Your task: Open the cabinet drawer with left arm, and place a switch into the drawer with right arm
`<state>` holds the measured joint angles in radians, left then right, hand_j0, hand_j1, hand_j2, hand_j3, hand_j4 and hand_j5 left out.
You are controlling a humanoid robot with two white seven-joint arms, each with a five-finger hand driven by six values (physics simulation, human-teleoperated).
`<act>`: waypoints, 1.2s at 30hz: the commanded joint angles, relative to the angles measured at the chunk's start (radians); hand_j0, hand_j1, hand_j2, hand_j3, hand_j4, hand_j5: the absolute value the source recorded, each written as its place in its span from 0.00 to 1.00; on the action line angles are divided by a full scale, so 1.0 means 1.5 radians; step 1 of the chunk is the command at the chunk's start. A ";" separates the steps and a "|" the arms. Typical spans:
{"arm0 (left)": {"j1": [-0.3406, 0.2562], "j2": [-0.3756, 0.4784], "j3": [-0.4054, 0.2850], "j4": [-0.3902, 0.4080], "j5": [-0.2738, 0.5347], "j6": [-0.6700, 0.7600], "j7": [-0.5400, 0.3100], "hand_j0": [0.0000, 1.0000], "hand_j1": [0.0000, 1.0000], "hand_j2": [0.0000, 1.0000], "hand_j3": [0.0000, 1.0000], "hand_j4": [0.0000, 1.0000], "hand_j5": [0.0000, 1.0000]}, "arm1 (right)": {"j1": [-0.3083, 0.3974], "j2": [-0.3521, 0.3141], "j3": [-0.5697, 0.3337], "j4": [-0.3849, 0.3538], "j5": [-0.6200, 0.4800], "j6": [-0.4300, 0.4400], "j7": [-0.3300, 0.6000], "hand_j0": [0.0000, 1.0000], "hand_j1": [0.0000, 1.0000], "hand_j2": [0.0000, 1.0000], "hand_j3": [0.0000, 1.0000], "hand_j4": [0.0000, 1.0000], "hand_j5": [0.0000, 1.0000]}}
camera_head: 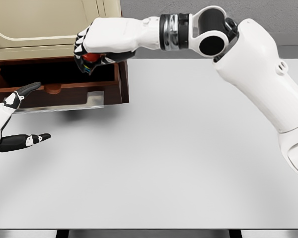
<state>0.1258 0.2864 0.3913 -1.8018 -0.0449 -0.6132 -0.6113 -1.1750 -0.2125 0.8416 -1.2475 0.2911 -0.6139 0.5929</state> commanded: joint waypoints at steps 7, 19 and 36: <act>0.000 0.000 0.000 0.000 0.005 0.002 0.000 1.00 1.00 1.00 1.00 1.00 1.00 | -0.013 0.035 0.013 0.045 0.001 0.002 0.000 0.45 0.45 0.45 0.45 0.45 0.45; 0.000 0.000 0.000 0.000 0.005 0.002 0.000 1.00 1.00 1.00 1.00 1.00 1.00 | -0.031 0.046 0.013 0.090 0.021 0.002 -0.002 0.81 0.81 0.81 0.81 0.81 0.81; 0.000 0.000 0.000 0.000 0.005 0.002 0.000 1.00 1.00 1.00 1.00 1.00 1.00 | 0.010 -0.213 0.004 -0.099 -0.015 0.002 -0.007 1.00 1.00 1.00 1.00 1.00 1.00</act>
<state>0.1258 0.2864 0.3911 -1.8020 -0.0449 -0.6132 -0.6113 -1.1474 -0.4139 0.8517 -1.3096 0.2939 -0.6143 0.5862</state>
